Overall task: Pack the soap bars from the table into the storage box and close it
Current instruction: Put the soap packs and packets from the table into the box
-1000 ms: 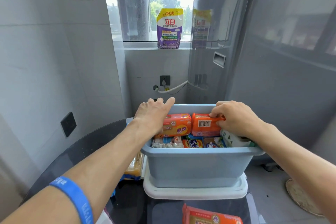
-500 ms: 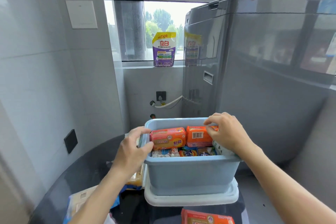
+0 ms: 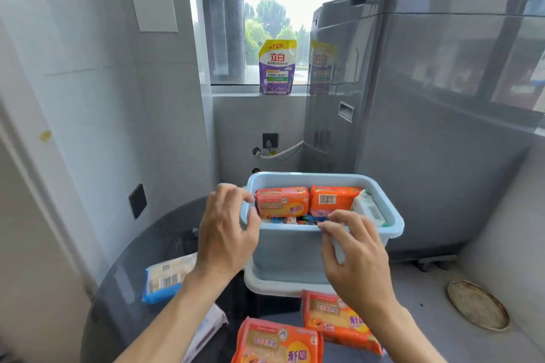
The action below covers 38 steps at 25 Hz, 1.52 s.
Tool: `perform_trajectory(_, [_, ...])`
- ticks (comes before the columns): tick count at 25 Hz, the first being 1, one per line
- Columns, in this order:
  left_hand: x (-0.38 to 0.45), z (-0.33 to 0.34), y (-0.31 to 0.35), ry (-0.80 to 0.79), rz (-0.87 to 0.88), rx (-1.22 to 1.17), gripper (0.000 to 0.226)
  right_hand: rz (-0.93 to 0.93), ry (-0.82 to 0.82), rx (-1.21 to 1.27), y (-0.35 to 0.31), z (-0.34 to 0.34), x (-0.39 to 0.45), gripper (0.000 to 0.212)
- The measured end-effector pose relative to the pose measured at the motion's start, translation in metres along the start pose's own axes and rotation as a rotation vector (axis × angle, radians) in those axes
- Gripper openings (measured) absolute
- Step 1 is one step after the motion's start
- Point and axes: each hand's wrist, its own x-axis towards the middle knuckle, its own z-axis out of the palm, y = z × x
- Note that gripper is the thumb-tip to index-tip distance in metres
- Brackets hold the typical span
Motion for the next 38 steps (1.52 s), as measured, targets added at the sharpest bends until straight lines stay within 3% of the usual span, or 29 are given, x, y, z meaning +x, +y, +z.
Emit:
perform_trajectory(1, [-0.006,-0.004,0.008,-0.080,0.119,-0.023,0.006,-0.057,0.014,0.004,-0.003,-0.004,-0.006,0.012])
perform_trajectory(3, [-0.020,-0.010,0.025,-0.551,0.186,-0.076,0.011,-0.088,-0.156,0.053,-0.005,-0.015,-0.005,0.010])
perform_trajectory(5, [-0.034,-0.005,0.028,-1.212,0.083,0.033,0.038,0.040,-0.711,0.075,0.003,-0.023,-0.001,0.016])
perform_trajectory(6, [-0.040,-0.002,0.027,-1.464,0.032,0.129,0.057,0.106,-1.005,-0.003,0.011,-0.023,-0.004,0.027])
perform_trajectory(7, [-0.048,0.002,0.025,-1.599,0.051,0.234,0.074,0.167,-1.243,-0.105,0.019,-0.022,-0.008,0.046])
perform_trajectory(8, [-0.056,0.006,0.022,-1.620,0.134,0.336,0.083,0.211,-1.383,-0.193,0.026,-0.021,-0.014,0.066])
perform_trajectory(9, [-0.062,0.009,0.021,-1.573,0.223,0.399,0.086,0.226,-1.413,-0.252,0.030,-0.020,-0.021,0.080])
perform_trajectory(11, [-0.069,0.013,0.019,-1.494,0.276,0.397,0.078,0.227,-1.326,-0.267,0.034,-0.013,-0.033,0.088])
perform_trajectory(14, [-0.055,0.012,0.017,-1.531,0.133,0.290,0.062,0.259,-1.298,-0.235,0.035,0.001,-0.041,0.092])
perform_trajectory(16, [-0.037,0.001,0.013,-1.538,-0.042,0.176,0.060,0.388,-1.284,-0.111,0.036,-0.002,-0.033,0.077])
perform_trajectory(18, [-0.017,-0.018,0.004,-1.507,-0.234,-0.066,0.062,0.552,-1.200,0.105,0.040,-0.015,-0.020,0.060])
perform_trajectory(20, [-0.004,-0.036,-0.009,-1.403,-0.450,-0.520,0.061,0.738,-1.122,0.471,0.044,-0.030,-0.008,0.054])
perform_trajectory(23, [0.003,-0.050,-0.018,-1.040,-0.664,-1.163,0.056,0.906,-1.075,1.217,0.037,-0.042,-0.002,0.062])
perform_trajectory(26, [0.012,-0.045,-0.014,-0.700,-0.857,-1.385,0.075,0.959,-0.896,1.517,0.019,-0.042,0.003,0.061])
perform_trajectory(28, [0.018,-0.036,-0.010,-0.554,-0.897,-1.432,0.068,1.051,-0.737,1.621,0.013,-0.040,0.008,0.067])
perform_trajectory(31, [0.039,-0.021,-0.001,-0.393,-0.744,-1.305,0.038,1.043,-0.529,1.652,0.018,-0.043,0.023,0.061])
perform_trajectory(33, [0.064,-0.006,0.002,-0.395,-0.558,-1.055,0.029,0.997,-0.420,1.638,0.026,-0.048,0.030,0.061])
perform_trajectory(36, [0.103,0.022,-0.003,-0.607,-0.156,-0.359,0.028,1.002,-0.332,1.612,0.035,-0.050,0.031,0.054])
perform_trajectory(38, [0.112,0.043,-0.012,-0.841,-0.053,-0.070,0.033,1.023,-0.323,1.590,0.037,-0.048,0.029,0.047])
